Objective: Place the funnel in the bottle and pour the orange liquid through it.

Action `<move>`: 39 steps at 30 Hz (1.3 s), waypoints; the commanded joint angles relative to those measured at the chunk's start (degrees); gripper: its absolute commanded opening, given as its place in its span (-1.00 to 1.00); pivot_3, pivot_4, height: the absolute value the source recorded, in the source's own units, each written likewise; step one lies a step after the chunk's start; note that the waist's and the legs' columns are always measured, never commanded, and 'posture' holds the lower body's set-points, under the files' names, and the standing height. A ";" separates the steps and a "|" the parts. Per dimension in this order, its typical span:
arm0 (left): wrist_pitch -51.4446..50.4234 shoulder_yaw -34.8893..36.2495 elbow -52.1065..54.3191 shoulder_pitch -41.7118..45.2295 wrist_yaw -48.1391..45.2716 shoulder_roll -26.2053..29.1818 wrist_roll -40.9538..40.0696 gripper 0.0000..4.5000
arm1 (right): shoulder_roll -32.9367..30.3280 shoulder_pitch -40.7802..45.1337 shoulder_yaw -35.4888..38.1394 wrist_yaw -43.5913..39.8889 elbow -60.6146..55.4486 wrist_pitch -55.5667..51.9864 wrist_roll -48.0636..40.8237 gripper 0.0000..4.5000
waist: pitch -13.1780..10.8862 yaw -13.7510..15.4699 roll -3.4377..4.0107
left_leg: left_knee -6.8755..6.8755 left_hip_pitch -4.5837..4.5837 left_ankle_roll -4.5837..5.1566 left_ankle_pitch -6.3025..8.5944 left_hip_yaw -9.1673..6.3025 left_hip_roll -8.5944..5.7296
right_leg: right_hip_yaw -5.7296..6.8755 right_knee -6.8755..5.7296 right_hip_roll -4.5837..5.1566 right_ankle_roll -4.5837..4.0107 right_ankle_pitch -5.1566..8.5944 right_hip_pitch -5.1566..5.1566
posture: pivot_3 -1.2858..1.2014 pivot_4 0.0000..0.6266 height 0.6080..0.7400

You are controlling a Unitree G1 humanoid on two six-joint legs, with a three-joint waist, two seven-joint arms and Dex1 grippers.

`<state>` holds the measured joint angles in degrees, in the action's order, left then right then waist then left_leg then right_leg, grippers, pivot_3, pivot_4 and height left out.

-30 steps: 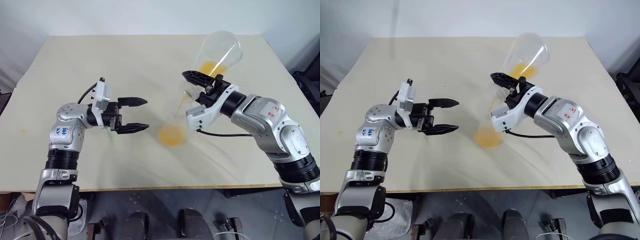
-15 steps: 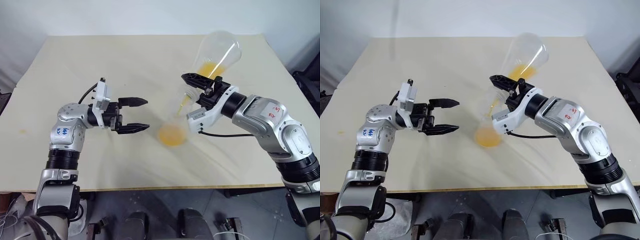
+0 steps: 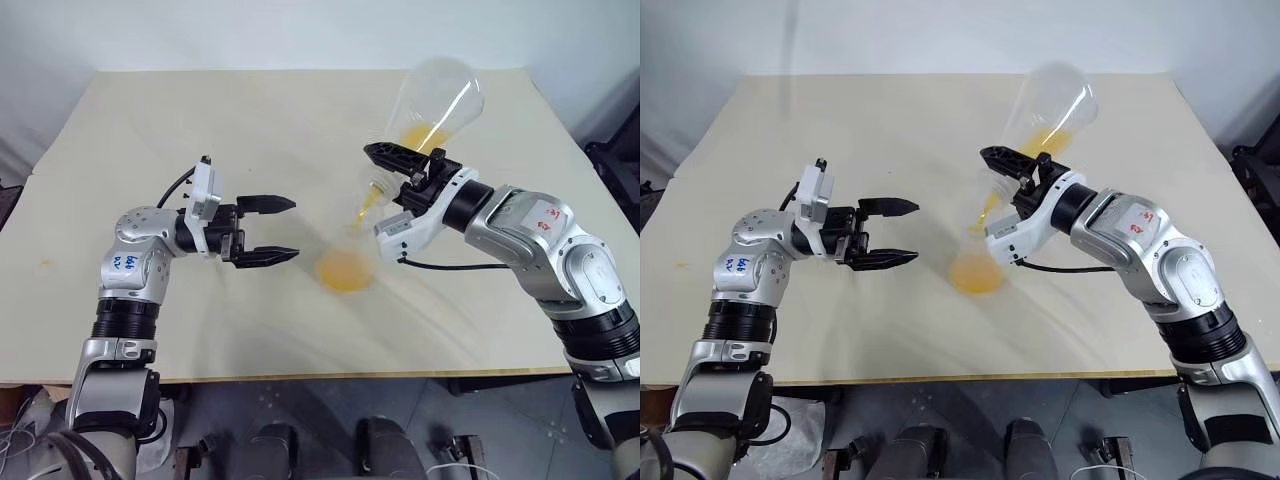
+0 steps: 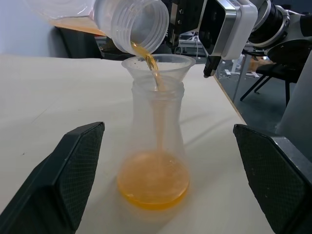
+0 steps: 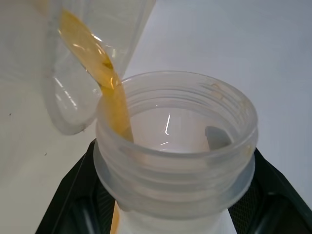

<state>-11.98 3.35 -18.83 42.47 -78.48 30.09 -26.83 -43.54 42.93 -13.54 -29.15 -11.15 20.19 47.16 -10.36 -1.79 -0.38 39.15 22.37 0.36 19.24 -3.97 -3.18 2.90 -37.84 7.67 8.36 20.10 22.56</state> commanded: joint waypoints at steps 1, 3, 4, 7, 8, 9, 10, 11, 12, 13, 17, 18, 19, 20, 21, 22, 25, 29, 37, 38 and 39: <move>0.06 0.77 1.42 0.68 -0.14 0.33 -1.09 1.00 | -0.66 1.15 2.17 0.88 -1.87 0.20 -0.17 0.09 | 0.00 0.00 0.00 | 0.00 0.00 0.00 0.00 0.00 0.00 | 0.00 0.00 0.00 0.00 0.00 0.00 | 0.03 -0.52 1.00; 0.13 0.78 1.36 0.64 -0.15 0.33 -1.07 1.00 | -0.68 1.10 2.16 0.83 -1.91 0.19 -0.16 0.09 | 0.00 -0.01 0.00 | 0.00 0.00 0.00 0.00 0.00 0.00 | 0.00 0.00 0.00 0.00 0.00 0.00 | 0.03 -0.52 1.00; 0.14 0.78 1.38 0.60 -0.13 0.32 -1.06 1.00 | -0.73 1.05 2.19 0.83 -1.97 0.23 -0.17 0.09 | 0.00 -0.01 0.00 | 0.00 0.00 0.00 0.00 0.00 0.00 | 0.00 0.00 0.00 0.00 0.00 0.00 | 0.03 -0.52 1.00; 0.13 0.77 1.40 0.57 -0.12 0.31 -1.07 1.00 | -0.83 0.99 2.25 0.87 -2.00 0.31 -0.17 0.09 | 0.00 -0.01 0.00 | 0.00 0.00 0.00 0.00 0.00 0.00 | 0.00 0.00 0.00 0.00 0.00 0.00 | 0.03 -0.52 1.00; 0.12 0.77 1.38 0.57 -0.14 0.30 -1.08 1.00 | -0.84 0.99 2.26 0.90 -1.95 0.30 -0.16 0.09 | 0.00 -0.01 0.00 | 0.00 0.00 0.00 0.00 0.00 0.00 | 0.00 0.00 0.00 0.00 0.00 0.00 | 0.03 -0.52 1.00; 0.12 0.77 1.37 0.57 -0.16 0.31 -1.08 1.00 | -0.83 1.01 2.27 0.92 -1.91 0.29 -0.15 0.09 | 0.00 -0.01 0.00 | 0.00 0.00 0.00 0.00 0.00 0.00 | 0.00 0.00 0.00 0.00 0.00 0.00 | 0.03 -0.52 1.00; 0.11 0.76 1.36 0.55 -0.19 0.32 -1.09 1.00 | -0.80 1.05 2.28 0.94 -1.87 0.23 -0.13 0.09 | 0.00 -0.01 0.00 | 0.00 0.00 0.00 0.00 0.00 0.00 | 0.00 0.00 0.00 0.00 0.00 0.00 | 0.03 -0.52 1.00; 0.05 0.76 1.40 0.46 -0.26 0.39 -1.11 1.00 | -0.81 1.05 2.28 0.94 -1.87 0.25 -0.14 0.09 | 0.00 -0.01 0.00 | 0.00 0.00 0.00 0.00 0.00 0.00 | 0.00 0.00 0.00 0.00 0.00 0.00 | 0.03 -0.52 1.00; 0.00 0.77 1.41 0.38 -0.32 0.47 -1.12 1.00 | -0.82 1.03 2.29 0.96 -1.85 0.27 -0.17 0.09 | 0.00 -0.01 0.00 | 0.00 0.00 0.00 0.00 0.00 0.00 | 0.00 0.00 0.00 0.00 0.00 0.00 | 0.03 -0.52 1.00; -0.03 0.79 1.38 0.34 -0.36 0.53 -1.12 1.00 | -0.85 1.04 2.25 0.93 -1.83 0.35 -0.20 0.09 | 0.00 -0.01 0.00 | 0.00 0.00 0.00 0.00 0.00 0.00 | 0.00 0.00 0.00 0.00 0.00 0.00 | 0.03 -0.52 1.00; 0.00 0.83 1.30 0.33 -0.38 0.56 -1.10 1.00 | -0.85 1.19 2.19 0.95 -1.72 0.44 -0.14 0.09 | 0.00 -0.01 0.00 | 0.00 0.00 0.00 0.00 0.00 0.00 | 0.00 0.00 0.00 0.00 0.00 0.00 | 0.03 -0.52 1.00; 0.01 0.84 1.27 0.32 -0.39 0.56 -1.10 1.00 | -0.84 1.28 2.15 0.99 -1.64 0.47 -0.09 0.09 | 0.00 -0.01 0.00 | 0.00 0.00 0.00 0.00 0.00 0.00 | 0.00 0.00 0.00 0.00 0.00 0.00 | 0.03 -0.52 1.00; 0.03 0.85 1.25 0.30 -0.40 0.56 -1.10 1.00 | -0.81 1.35 2.13 1.03 -1.58 0.49 -0.07 0.09 | 0.00 -0.01 0.00 | 0.00 0.00 0.00 0.00 0.00 0.00 | 0.00 0.00 0.00 0.00 0.00 0.00 | 0.03 -0.52 1.00; 0.03 0.87 1.21 0.30 -0.41 0.57 -1.11 1.00 | -0.80 1.41 2.11 1.06 -1.53 0.52 -0.05 0.09 | 0.00 -0.01 0.00 | 0.00 0.00 0.00 0.00 0.00 0.00 | 0.00 0.00 0.00 0.00 0.00 0.00 | 0.03 -0.52 1.00; 0.06 0.89 1.15 0.29 -0.42 0.58 -1.11 1.00 | -0.78 1.45 2.11 1.09 -1.50 0.55 -0.04 0.09 | 0.00 -0.01 0.00 | 0.00 0.00 0.00 0.00 0.00 0.00 | 0.00 0.00 0.00 0.00 0.00 0.00 | 0.03 -0.52 1.00; 0.10 0.90 1.08 0.28 -0.45 0.60 -1.09 1.00 | -0.80 1.46 2.11 1.11 -1.48 0.59 -0.03 0.09 | 0.00 -0.01 0.00 | 0.00 0.00 0.00 0.00 0.00 0.00 | 0.00 0.00 0.00 0.00 0.00 0.00 | 0.03 -0.52 1.00; 0.15 0.92 0.98 0.28 -0.49 0.60 -1.08 1.00 | -0.83 1.58 2.09 1.11 -1.40 0.71 0.00 0.09 | 0.00 -0.01 0.00 | 0.00 0.00 0.00 0.00 0.00 0.00 | 0.00 0.00 0.00 0.00 0.00 0.00 | 0.03 -0.52 1.00; 0.27 0.94 0.81 0.37 -0.56 0.55 -1.06 1.00 | -0.86 1.72 2.16 1.17 -1.21 0.99 0.02 0.09 | 0.00 -0.01 0.00 | 0.00 0.00 0.00 0.00 0.00 0.00 | 0.00 0.00 0.00 0.00 0.00 0.00 | 0.03 -0.52 1.00; 0.44 0.92 0.77 0.31 -0.57 0.48 -0.98 1.00 | -1.10 1.79 2.34 1.54 -1.11 1.54 0.18 0.09 | 0.00 0.00 0.00 | 0.00 0.00 0.00 0.00 0.00 0.01 | 0.00 0.00 0.00 0.00 0.00 0.00 | 0.03 -0.52 1.00; 0.47 0.92 0.76 0.33 -0.56 0.47 -0.97 1.00 | -1.14 1.79 2.36 1.57 -1.07 1.56 0.14 0.09 | 0.00 0.00 0.00 | 0.00 0.00 0.00 0.00 0.00 0.01 | 0.00 0.00 0.00 0.00 0.00 0.00 | 0.03 -0.52 1.00; 0.48 0.93 0.75 0.35 -0.52 0.47 -0.96 1.00 | -1.24 1.81 2.34 1.59 -1.08 1.70 0.16 0.09 | 0.00 -0.01 0.00 | 0.00 0.00 0.00 0.00 0.00 0.01 | 0.00 0.00 0.00 0.00 0.00 0.00 | 0.03 -0.52 1.00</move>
<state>-11.96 3.36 -18.85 42.47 -78.68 30.10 -26.83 -43.78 43.60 -13.54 -28.96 -11.13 21.42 47.28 -10.36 -1.80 -0.38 39.15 22.37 0.36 19.24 -3.97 -3.18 2.90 -37.84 7.67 8.36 20.10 22.56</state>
